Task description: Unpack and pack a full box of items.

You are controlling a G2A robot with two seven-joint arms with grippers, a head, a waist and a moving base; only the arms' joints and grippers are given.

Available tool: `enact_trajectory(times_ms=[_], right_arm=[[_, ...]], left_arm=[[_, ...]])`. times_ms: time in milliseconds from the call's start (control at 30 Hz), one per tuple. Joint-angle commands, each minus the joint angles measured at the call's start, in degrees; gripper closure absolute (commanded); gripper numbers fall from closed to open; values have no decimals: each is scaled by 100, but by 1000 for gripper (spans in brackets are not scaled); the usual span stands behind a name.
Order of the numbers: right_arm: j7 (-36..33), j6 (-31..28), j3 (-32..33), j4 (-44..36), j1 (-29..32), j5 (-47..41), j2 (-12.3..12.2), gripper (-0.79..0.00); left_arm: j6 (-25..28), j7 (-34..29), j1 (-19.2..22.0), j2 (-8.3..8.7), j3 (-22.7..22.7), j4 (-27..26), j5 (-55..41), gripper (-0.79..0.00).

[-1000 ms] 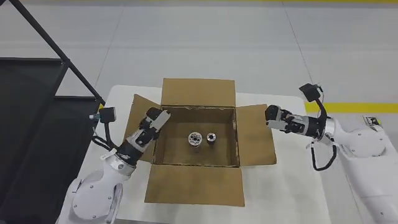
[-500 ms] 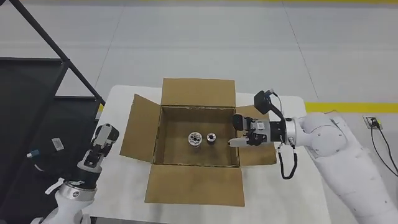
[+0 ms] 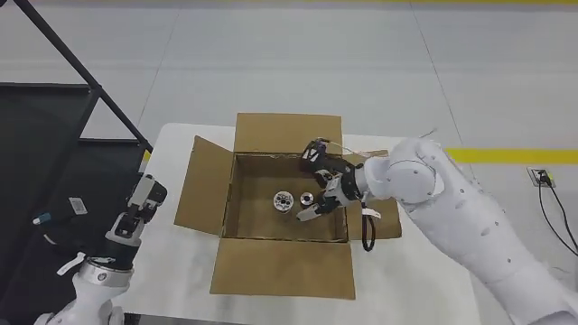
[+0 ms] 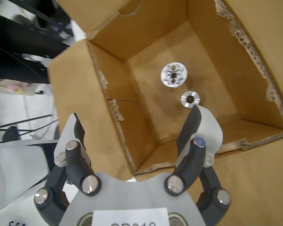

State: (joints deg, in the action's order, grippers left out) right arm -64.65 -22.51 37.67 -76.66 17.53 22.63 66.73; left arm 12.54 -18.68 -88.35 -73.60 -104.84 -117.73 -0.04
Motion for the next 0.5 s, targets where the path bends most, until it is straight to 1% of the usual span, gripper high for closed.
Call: enact_trajectory(times_ms=[0, 67, 167, 233, 267, 367, 400, 467], right_arm=[[143, 124, -595, 323, -383, 425, 275, -785], [242, 160, -1012, 722, -674, 564, 558, -785], [342, 144, -1517, 1422, -1011, 550, 1013, -785], [489, 92, -1769, 1906, -1161, 477, 1325, -785], [557, -29, -1867, 2138, -1213, 388, 1477, -785], [684, -146, -2058, 2877, -1361, 170, 1892, -785], [681, -102, -2066, 2966, -1376, 138, 1933, -785], [681, -102, -2066, 2966, -1376, 138, 1933, -785]], left_arm=[[-2, -39, -53, 11, -209, 82, -307, -785], [20, -92, -131, 20, -388, 159, -568, -785], [9, -135, -252, 30, -612, 266, -850, -785], [11, -237, -317, 36, -678, 314, -1043, -785], [-5, -296, -339, 40, -712, 332, -1139, -785], [-14, -364, -355, 47, -741, 337, -1171, -785], [-14, -364, -355, 47, -741, 337, -1171, -785], [-14, -364, -355, 47, -741, 337, -1171, -785]])
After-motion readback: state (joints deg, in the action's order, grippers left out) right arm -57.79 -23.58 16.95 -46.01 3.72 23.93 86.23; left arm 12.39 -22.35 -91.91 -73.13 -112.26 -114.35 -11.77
